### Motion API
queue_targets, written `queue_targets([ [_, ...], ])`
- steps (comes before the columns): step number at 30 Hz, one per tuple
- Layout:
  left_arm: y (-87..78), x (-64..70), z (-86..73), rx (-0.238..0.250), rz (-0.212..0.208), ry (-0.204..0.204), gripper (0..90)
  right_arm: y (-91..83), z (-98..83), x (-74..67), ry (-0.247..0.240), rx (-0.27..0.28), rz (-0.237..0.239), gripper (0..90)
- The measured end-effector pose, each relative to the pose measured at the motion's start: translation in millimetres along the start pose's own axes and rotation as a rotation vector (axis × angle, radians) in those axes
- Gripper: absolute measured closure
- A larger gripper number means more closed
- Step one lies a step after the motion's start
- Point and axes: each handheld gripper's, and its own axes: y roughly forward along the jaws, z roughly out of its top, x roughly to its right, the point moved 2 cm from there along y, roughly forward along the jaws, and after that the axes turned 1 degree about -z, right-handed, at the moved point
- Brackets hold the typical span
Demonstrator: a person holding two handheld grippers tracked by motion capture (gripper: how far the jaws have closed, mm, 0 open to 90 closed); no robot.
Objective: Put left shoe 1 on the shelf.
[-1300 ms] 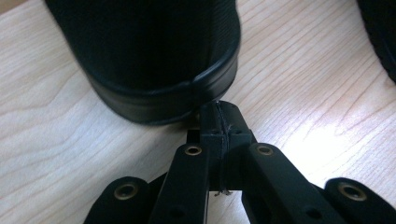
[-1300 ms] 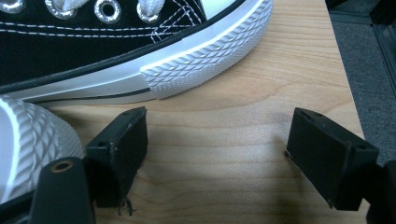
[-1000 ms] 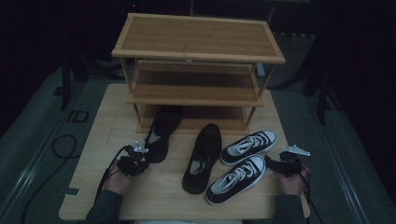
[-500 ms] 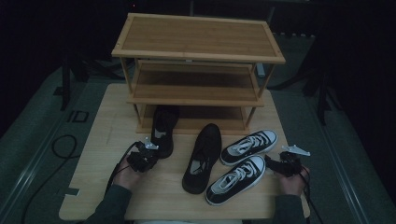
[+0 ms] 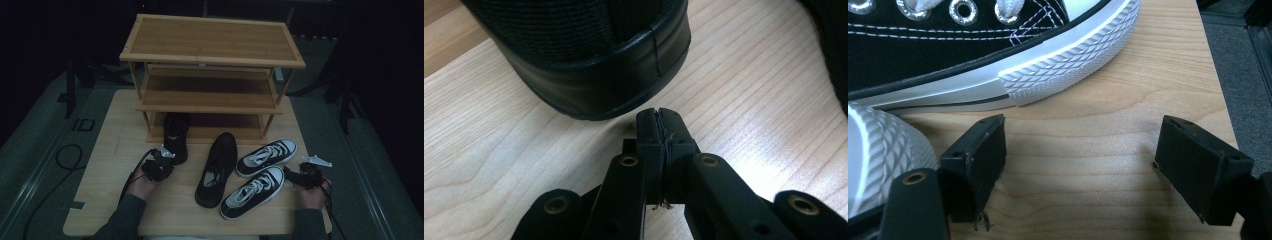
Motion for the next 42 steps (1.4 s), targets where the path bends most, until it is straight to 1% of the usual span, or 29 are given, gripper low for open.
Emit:
queue_targets([
  [2,-0.2,-1.7,1.9,0.0,-0.008,-0.006,89.1,0.0,0.0,0.0,0.0,0.0,0.0,20.3],
  [4,0.6,-2.6,3.0,-0.003,0.0,-0.004,89.1,0.0,0.0,0.0,0.0,0.0,0.0,20.3],
  [7,0.3,-3.9,3.6,-0.005,-0.007,-0.004,89.5,0.0,0.0,0.0,0.0,0.0,0.0,20.3],
  [9,0.2,-4.8,3.6,-0.004,-0.005,-0.01,89.6,0.0,0.0,0.0,0.0,0.0,0.0,20.3],
  [10,-0.2,-5.6,3.7,-0.002,-0.003,-0.012,89.6,0.0,0.0,0.0,0.0,0.0,0.0,20.3],
  [12,-1.7,-9.0,4.7,0.005,0.016,-0.022,89.5,0.0,0.0,0.0,0.0,0.0,0.0,20.3],
  [13,-2.6,-12.6,6.1,0.011,0.019,-0.037,89.5,0.0,0.0,0.0,0.0,0.0,0.0,20.4],
  [14,-3.1,-14.2,7.0,0.012,0.021,-0.038,89.5,0.0,0.0,0.0,0.0,0.0,0.0,20.3],
  [16,-3.4,-16.0,10.4,0.018,0.023,-0.039,89.5,0.0,0.0,0.0,0.0,0.0,0.0,20.3],
  [19,-2.6,-17.0,17.8,0.021,0.037,-0.026,89.5,0.0,0.1,0.0,0.0,0.0,0.0,20.3],
  [21,-0.3,-17.4,22.7,0.017,0.054,-0.021,89.5,0.1,0.0,0.0,-0.001,0.0,0.0,20.3],
  [23,2.9,-17.7,26.1,0.017,0.066,-0.025,89.5,0.0,0.1,0.0,0.0,0.0,0.0,20.3],
  [24,3.8,-16.9,27.1,0.017,0.063,-0.03,89.4,0.0,0.0,0.0,-0.001,0.0,0.0,20.3],
  [25,4.6,-14.9,27.5,0.018,0.055,-0.026,89.4,0.0,0.0,0.0,0.0,0.0,0.0,20.3],
  [27,6.8,-9.6,28.1,0.013,0.037,-0.004,89.3,0.1,0.0,0.0,-0.001,0.0,0.0,20.3],
  [30,12.5,-5.8,29.9,-0.001,0.039,0.007,89.3,0.2,0.1,0.0,-0.001,0.0,0.001,20.3],
  [32,16.3,-6.5,31.7,-0.013,0.042,0.007,89.3,0.1,0.1,0.0,-0.001,0.0,0.0,20.3],
  [33,18.0,-6.7,32.5,-0.013,0.035,0.003,89.5,0.2,0.1,0.0,-0.001,0.0,0.001,20.3],
  [35,19.7,-7.0,34.8,-0.015,0.045,0.007,89.5,0.1,0.1,0.0,-0.001,0.0,0.0,20.3],
  [40,24.1,-13.1,40.5,-0.02,0.062,-0.007,89.5,0.2,0.1,0.0,-0.001,0.0,0.0,20.3],
  [42,25.9,-15.8,43.3,-0.024,0.075,-0.018,89.5,0.2,0.2,0.0,-0.002,0.0,0.001,20.3],
])
